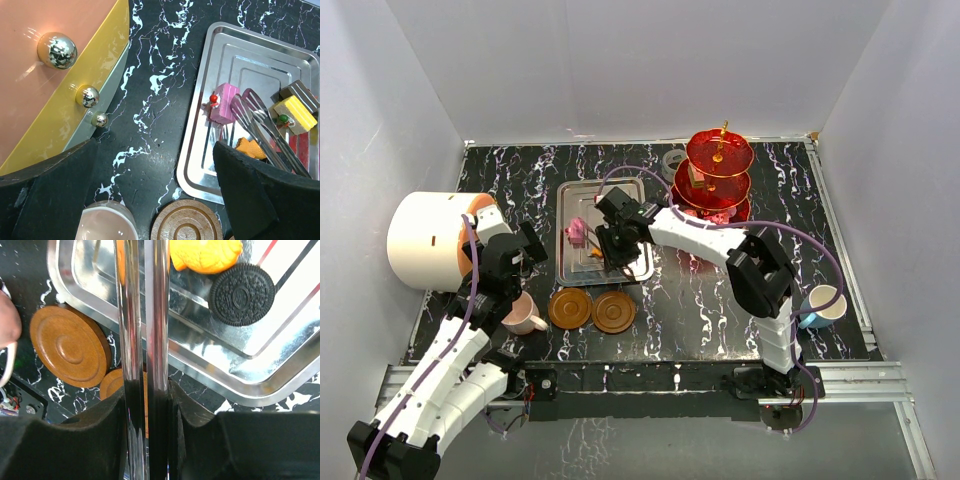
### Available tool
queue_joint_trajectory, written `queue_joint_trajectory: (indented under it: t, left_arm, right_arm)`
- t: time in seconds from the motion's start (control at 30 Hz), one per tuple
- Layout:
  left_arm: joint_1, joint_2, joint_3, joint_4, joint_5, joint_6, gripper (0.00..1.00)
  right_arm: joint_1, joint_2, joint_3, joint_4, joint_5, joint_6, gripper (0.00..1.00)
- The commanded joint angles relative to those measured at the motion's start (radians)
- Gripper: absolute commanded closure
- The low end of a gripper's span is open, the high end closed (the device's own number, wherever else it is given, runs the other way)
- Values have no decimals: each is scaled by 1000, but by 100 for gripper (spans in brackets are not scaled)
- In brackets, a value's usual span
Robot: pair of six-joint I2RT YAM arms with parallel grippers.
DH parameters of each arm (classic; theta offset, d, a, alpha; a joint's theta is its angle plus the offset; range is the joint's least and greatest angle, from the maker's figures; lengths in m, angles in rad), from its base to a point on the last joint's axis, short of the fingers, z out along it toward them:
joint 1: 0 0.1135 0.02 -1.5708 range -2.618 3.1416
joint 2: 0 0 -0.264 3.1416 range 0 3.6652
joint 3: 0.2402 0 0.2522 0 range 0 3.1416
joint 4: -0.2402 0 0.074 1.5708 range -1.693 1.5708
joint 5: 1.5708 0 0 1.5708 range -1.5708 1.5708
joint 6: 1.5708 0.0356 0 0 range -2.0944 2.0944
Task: Serve the afternoon tea
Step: Adjust the dessert on the tray.
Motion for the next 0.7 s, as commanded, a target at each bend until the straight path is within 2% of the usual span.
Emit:
queue_joint_trajectory:
  t: [0.0,0.27,0.53,0.67]
  left_arm:
    - [-3,0,14,2,-13,7,1]
    - [-3,3,14,5,-4,6,1]
    - [-3,4,13,2,-3,6,1]
    - [-3,2,13,4,-4,7,1]
  right_arm:
    - [-7,-38,-36,10,21,13,73]
    - [-27,-90,-97,29,21,26,73]
    - [-39,-138,-22,-25,97,32,71]
    - [-39,-180,-33,19,63,60,69]
